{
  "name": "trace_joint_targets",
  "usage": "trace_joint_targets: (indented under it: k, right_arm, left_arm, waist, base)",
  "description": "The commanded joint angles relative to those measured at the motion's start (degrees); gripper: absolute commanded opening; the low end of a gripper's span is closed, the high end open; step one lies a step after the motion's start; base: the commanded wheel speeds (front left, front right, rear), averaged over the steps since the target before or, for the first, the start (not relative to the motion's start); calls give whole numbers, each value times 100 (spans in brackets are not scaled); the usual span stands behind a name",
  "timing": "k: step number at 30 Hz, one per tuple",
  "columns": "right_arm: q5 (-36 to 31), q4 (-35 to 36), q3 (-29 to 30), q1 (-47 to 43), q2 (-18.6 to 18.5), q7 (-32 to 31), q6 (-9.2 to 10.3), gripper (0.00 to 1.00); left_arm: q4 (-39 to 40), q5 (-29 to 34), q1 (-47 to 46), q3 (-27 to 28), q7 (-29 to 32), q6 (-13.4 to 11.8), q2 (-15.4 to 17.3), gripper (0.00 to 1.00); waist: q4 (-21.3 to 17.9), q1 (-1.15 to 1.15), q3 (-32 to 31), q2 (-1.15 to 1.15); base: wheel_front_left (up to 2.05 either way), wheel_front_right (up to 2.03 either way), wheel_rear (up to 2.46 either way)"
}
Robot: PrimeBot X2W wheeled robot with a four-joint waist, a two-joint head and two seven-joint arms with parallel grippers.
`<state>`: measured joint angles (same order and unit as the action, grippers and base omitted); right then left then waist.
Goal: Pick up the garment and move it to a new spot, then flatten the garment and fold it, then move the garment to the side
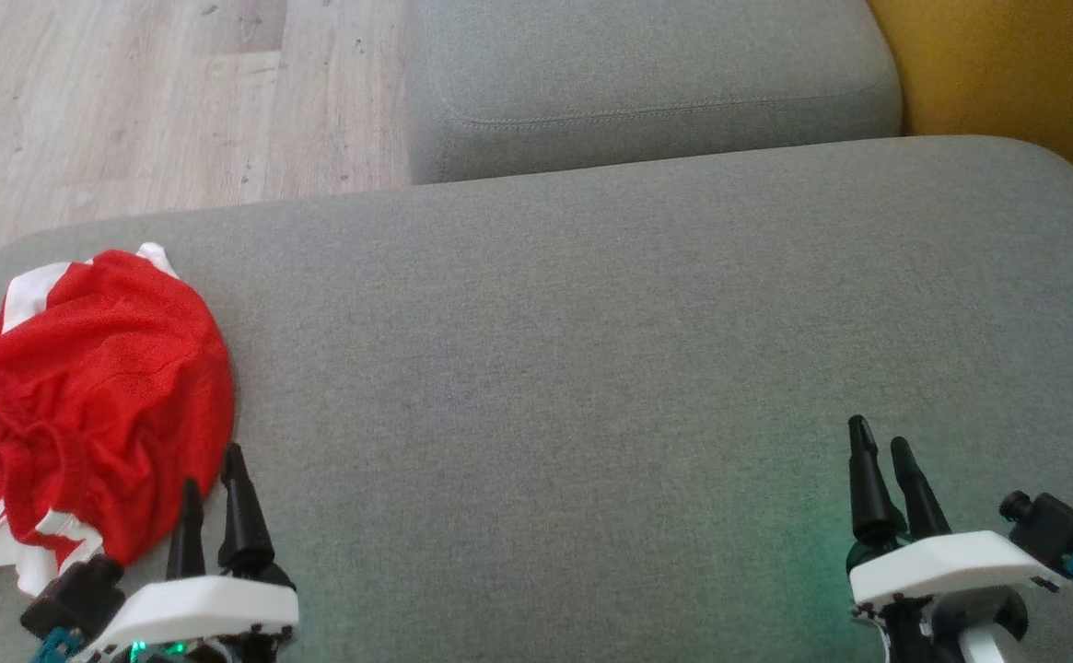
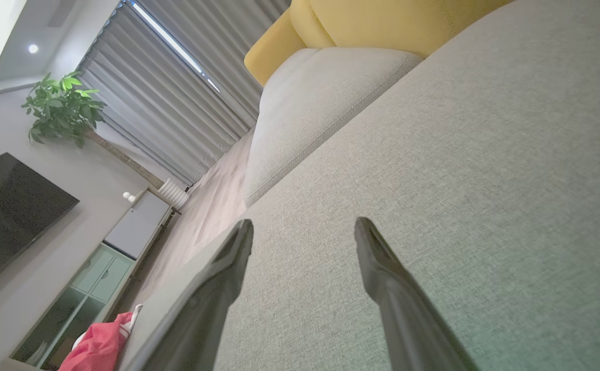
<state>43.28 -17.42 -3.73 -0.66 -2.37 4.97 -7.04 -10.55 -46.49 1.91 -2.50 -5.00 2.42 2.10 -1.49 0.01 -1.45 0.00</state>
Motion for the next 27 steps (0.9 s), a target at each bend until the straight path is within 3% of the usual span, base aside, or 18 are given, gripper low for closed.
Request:
trace_joint_targets:
  k: [1,27]
  right_arm:
    - [-202,226,-127,293,-34,81,-33,100]
    - [-2164,300,-436,333,-43,537,-39,100]
  left_arm:
    - [247,189,-88,45,-71,-34,56,100]
    - [393,2195,-27,-125,-530,-279,66,100]
  waist:
    - [-1,0,-2,0]
    - [16,0,-31,0]
  base:
    - [0,0,0]
    - [0,0,0]
